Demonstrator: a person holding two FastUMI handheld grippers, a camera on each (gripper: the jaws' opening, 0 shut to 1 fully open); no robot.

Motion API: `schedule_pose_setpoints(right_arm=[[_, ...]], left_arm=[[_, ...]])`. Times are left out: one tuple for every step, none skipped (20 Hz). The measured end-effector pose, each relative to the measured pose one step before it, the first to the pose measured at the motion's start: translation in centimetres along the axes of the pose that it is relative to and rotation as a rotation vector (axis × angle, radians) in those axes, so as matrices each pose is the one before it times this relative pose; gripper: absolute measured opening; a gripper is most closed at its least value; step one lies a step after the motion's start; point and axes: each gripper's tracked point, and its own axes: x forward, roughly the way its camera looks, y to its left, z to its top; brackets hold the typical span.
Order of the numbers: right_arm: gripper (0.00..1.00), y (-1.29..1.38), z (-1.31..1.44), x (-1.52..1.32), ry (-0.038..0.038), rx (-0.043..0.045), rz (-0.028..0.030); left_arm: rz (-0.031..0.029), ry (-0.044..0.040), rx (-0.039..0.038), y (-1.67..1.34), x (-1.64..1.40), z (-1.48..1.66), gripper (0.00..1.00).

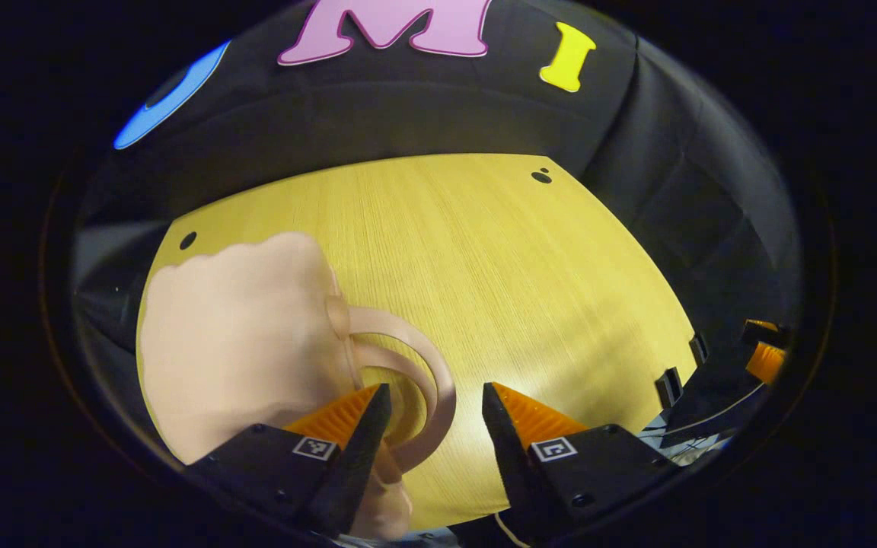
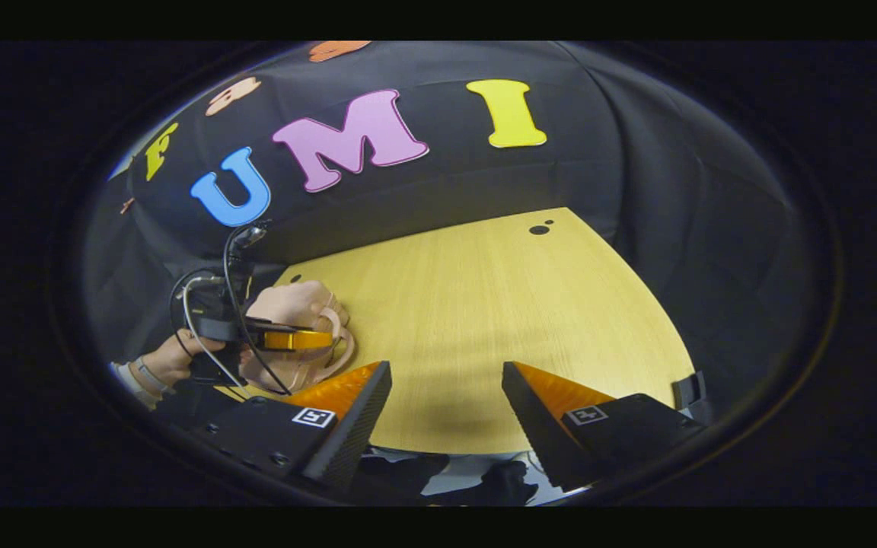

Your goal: First open the suitcase, pack the skin care products into it, and then close the suitcase.

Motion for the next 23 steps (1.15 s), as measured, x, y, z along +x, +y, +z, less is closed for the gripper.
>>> schedule_pose_setpoints(right_arm=[[0.94, -0.510, 0.266, 0.058, -0.00919, -0.02959, 0.00123], [0.94, -0.376, 0.381, -0.169, -0.01288, -0.03272, 0.00145], [0.93, -0.426, 0.736, -0.388, -0.02371, -0.02845, 0.00578], [0.94, -0.115, 0.934, -0.190, -0.03223, -0.02336, 0.01093], [0.94, -0.062, 1.071, -0.306, -0.03535, -0.02125, 0.01200], [0.93, -0.110, 1.164, -0.187, -0.03559, -0.02283, 0.00955], [0.94, -0.050, 1.313, -0.436, -0.03660, -0.02488, 0.01062], [0.94, 0.083, 1.536, -0.225, -0.03816, -0.02909, 0.00976], [0.94, 0.018, 1.464, -0.430, -0.04060, -0.03526, 0.00927], [0.94, 0.027, 1.448, -0.383, -0.03943, -0.03641, 0.00922], [0.94, 0.084, 1.454, -0.398, -0.03422, -0.03542, 0.01214], [0.94, 0.379, 1.344, -0.198, -0.03841, -0.02912, 0.02426], [0.95, 0.427, 1.480, -0.097, -0.04145, -0.02259, 0.02465], [0.96, 0.132, 1.325, 0.016, -0.03595, -0.01743, 0.01099], [0.97, 0.071, 1.123, 0.168, -0.02680, -0.00667, 0.00721], [0.97, 0.347, 1.143, 0.251, -0.02495, 0.00334, 0.01260], [0.97, 0.276, 1.198, 0.239, -0.03020, 0.01185, 0.01027], [0.97, 0.044, 1.287, 0.230, -0.03361, 0.01001, 0.00211], [0.97, -0.314, 1.068, 0.204, -0.02981, 0.00893, -0.01353], [0.97, -0.472, 0.697, 0.139, -0.02142, 0.00824, -0.02230], [0.97, -0.327, 0.701, 0.292, -0.02616, 0.01082, -0.01789], [0.97, 0.011, 0.569, 0.379, -0.01754, 0.00744, -0.00722], [0.97, -0.235, 0.479, 0.363, -0.01253, -0.00523, -0.01340]], left_arm=[[0.01670, -0.02925, 0.02709, -0.377, -0.754, 0.468, 0.83], [0.01959, -0.03950, 0.02166, -0.437, -1.124, 0.697, 0.89], [0.02194, -0.05258, 0.01067, -0.575, -1.347, 1.011, 0.89], [0.01756, -0.06047, -0.00016, -0.708, -1.553, 1.401, 0.90], [0.01693, -0.04078, -0.00480, -0.876, -1.145, 0.961, 0.91], [0.03747, -0.04001, -0.00206, -0.524, -1.466, 1.142, 0.91], [0.04174, -0.03773, -0.00311, -0.069, -1.291, 1.041, 0.92], [0.02624, -0.04580, -0.00723, -0.396, -1.273, 1.265, 0.93], [0.01439, -0.04638, -0.01277, -0.751, -1.207, 1.186, 0.93], [0.00871, -0.04528, -0.01264, -0.654, -1.295, 1.323, 0.93], [0.02055, -0.04125, -0.00962, -0.143, -1.227, 1.172, 0.93], [0.03014, -0.04526, -0.01220, 0.190, -1.028, 1.232, 0.93], [0.03247, -0.03789, -0.01679, 0.227, -0.493, 1.131, 0.93], [0.02761, -0.02846, -0.02072, 0.214, -0.802, 0.974, 0.94], [0.02379, -0.02725, -0.01897, 0.372, -0.657, 1.057, 0.96], [0.02376, -0.02909, -0.01669, 0.556, -0.413, 1.023, 0.97], [0.02557, -0.04532, -0.01866, 0.528, -0.169, 1.131, 0.97], [0.01717, -0.03688, -0.01413, 0.517, -0.236, 1.188, 0.97], [0.01298, -0.02346, -0.01350, 1.087, -0.127, 1.231, 0.97], [0.01162, -0.02975, -0.00592, 0.695, -0.374, 0.953, 0.96], [0.01131, -0.03035, 0.00650, 0.422, -0.280, 0.719, 0.97], [0.01199, -0.02793, 0.01340, 0.541, -0.299, 0.877, 0.97], [0.00632, -0.03020, 0.01479, 0.315, -0.015, 0.885, 0.96]])
